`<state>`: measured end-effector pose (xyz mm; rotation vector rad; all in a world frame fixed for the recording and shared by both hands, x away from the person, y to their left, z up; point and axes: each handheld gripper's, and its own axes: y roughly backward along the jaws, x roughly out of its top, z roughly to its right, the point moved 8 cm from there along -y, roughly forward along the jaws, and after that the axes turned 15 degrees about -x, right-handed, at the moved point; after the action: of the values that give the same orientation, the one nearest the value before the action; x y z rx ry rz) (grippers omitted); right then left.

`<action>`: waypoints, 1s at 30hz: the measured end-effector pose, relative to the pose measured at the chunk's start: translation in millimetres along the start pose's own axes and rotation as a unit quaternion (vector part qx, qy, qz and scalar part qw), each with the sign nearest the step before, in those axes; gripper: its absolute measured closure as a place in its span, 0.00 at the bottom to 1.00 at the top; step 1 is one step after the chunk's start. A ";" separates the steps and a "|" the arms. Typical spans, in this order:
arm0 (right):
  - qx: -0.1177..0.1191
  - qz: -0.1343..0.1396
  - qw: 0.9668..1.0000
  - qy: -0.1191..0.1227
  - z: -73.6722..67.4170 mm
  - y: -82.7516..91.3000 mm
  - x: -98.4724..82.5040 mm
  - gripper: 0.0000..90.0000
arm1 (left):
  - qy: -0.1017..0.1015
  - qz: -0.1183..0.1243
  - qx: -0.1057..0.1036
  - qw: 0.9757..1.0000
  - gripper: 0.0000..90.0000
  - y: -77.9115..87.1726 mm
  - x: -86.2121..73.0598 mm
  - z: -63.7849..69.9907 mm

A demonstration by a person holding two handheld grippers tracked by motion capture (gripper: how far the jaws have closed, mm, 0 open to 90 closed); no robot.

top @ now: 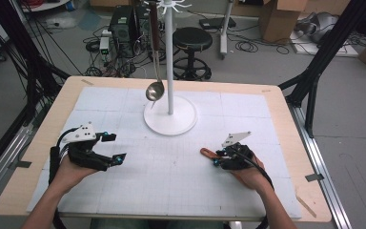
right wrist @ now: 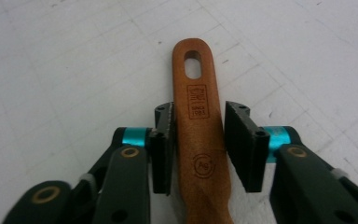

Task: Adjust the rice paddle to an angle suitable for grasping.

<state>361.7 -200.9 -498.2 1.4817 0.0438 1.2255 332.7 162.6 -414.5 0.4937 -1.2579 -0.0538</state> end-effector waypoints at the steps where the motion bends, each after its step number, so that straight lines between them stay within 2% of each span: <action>1: -0.002 0.000 1.000 0.000 0.0 0.1 0.0 0.72 | -0.001 -0.001 0.001 1.000 0.19 0.2 -0.1 0.1; 6: -0.009 -0.004 1.000 -0.006 -1.1 0.2 1.0 0.72 | -0.002 -0.001 0.000 1.000 0.19 -0.2 0.4 0.5; 11: -0.005 -0.006 1.000 -0.012 -2.5 0.0 2.4 0.72 | -0.002 0.000 0.000 1.000 0.19 -0.1 0.5 0.5; 16: 0.000 0.003 1.000 -0.009 -6.6 0.8 6.3 0.72 | -0.002 -0.001 -0.001 1.000 0.19 -0.7 0.3 0.7; 22: 0.015 0.020 0.999 -0.020 -13.5 2.1 14.3 0.72 | -0.001 -0.003 -0.002 1.000 0.19 -1.8 -0.3 0.3; 30: 0.039 0.040 0.998 0.006 -36.1 0.3 29.2 0.72 | -0.001 -0.005 -0.005 1.000 0.19 -3.6 -0.7 1.2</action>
<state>350.1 -157.4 -486.6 1.5567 0.0419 1.3092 332.2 159.2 -416.2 0.4914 -1.2568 -0.0697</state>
